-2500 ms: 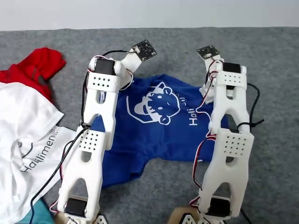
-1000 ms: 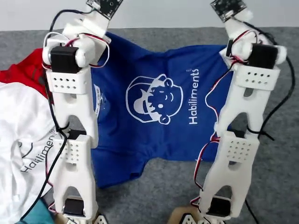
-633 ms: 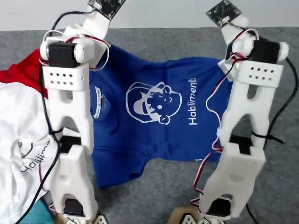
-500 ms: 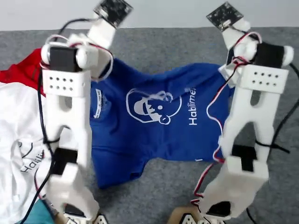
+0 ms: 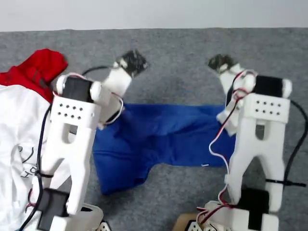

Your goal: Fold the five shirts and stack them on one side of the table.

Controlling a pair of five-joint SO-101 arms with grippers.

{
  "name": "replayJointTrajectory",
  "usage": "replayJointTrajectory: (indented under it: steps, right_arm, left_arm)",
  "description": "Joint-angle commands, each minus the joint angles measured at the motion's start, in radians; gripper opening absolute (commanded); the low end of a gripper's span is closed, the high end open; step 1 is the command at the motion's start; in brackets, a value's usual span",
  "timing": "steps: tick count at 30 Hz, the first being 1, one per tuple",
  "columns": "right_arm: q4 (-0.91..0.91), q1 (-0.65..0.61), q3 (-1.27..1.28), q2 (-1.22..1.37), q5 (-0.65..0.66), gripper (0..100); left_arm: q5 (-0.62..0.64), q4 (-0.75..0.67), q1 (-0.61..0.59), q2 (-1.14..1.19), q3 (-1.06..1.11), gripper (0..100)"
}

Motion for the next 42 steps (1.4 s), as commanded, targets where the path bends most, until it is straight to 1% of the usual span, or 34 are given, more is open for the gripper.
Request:
replayJointTrajectory:
  steps: [1, 3, 7, 12, 16, 19, 24, 27, 32, 39, 42]
  right_arm:
    - [-0.059, 0.012, 0.153, -0.096, 0.040, 0.9]
    - [-0.104, 0.016, 0.242, -0.127, 0.054, 0.9]
    - [-0.197, 0.073, 0.376, -0.160, 0.089, 0.9]
    - [-0.275, 0.151, 0.450, -0.160, 0.147, 0.9]
    - [-0.321, 0.170, 0.493, -0.160, 0.183, 0.9]
    - [-0.355, 0.176, 0.496, -0.160, 0.183, 0.9]
    - [-0.363, 0.180, 0.500, -0.159, 0.186, 0.9]
    - [-0.363, 0.182, 0.509, -0.159, 0.224, 0.9]
    - [-0.363, 0.179, 0.516, -0.153, 0.226, 0.9]
    - [-0.354, 0.180, 0.516, -0.071, 0.226, 0.9]
    - [-0.352, 0.180, 0.516, -0.062, 0.226, 0.9]
  left_arm:
    - [-0.051, 0.018, 0.006, -0.075, 0.120, 0]
    - [-0.078, 0.018, 0.005, -0.094, 0.189, 0]
    - [-0.120, 0.018, 0.002, -0.124, 0.318, 0]
    - [-0.173, 0.017, 0.002, -0.158, 0.447, 0]
    - [-0.183, -0.006, -0.005, -0.160, 0.515, 0]
    - [-0.216, -0.017, -0.055, -0.158, 0.533, 0]
    - [-0.313, -0.011, -0.183, -0.152, 0.538, 0]
    - [-0.364, 0.006, -0.215, -0.152, 0.561, 0]
    - [-0.414, 0.012, -0.213, -0.152, 0.638, 0]
    - [-0.423, 0.011, -0.150, -0.152, 0.694, 0]
    - [-0.423, 0.009, -0.155, -0.153, 0.688, 0]
